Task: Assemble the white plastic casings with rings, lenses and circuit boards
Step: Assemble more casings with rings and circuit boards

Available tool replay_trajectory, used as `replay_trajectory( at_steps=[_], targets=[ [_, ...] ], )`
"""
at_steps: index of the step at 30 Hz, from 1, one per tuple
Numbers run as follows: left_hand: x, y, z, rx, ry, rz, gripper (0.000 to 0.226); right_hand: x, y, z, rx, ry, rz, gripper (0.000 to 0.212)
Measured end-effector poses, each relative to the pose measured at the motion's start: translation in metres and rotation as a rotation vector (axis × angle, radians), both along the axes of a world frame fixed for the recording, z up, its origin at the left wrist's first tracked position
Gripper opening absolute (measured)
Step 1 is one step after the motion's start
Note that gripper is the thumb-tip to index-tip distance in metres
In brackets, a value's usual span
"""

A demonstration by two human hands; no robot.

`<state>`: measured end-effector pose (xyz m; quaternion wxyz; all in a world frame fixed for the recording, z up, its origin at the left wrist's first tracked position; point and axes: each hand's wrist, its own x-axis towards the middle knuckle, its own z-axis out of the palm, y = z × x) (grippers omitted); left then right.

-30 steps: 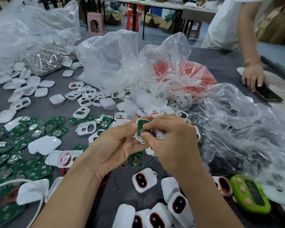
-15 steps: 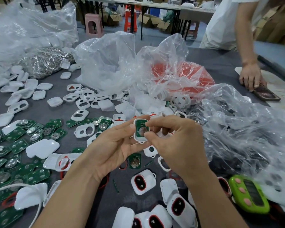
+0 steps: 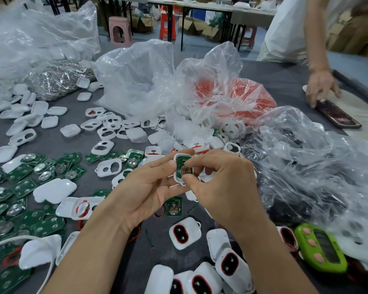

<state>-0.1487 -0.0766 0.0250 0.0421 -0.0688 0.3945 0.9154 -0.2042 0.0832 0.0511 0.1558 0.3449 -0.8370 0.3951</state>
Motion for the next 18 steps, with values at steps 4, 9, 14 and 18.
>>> replay_trajectory(
  at_steps=[4,9,14,18],
  targets=[
    [0.0001,-0.0004,-0.0007,0.001,0.007,-0.008,0.051,0.0007,0.0004,0.0,0.005,0.014,-0.006,0.017],
    [-0.0003,-0.0013,-0.0011,0.002,0.016,-0.013,0.05,0.0018,-0.0005,0.0001,-0.016,0.045,-0.006,0.016],
    [0.0002,-0.0019,-0.0013,0.019,0.025,-0.007,0.049,0.0022,-0.0037,-0.0032,-0.042,0.096,-0.013,0.016],
    [0.0004,-0.0015,-0.0025,0.023,0.029,-0.007,0.047,0.0014,-0.0036,-0.006,-0.072,0.094,-0.008,0.015]
  ],
)
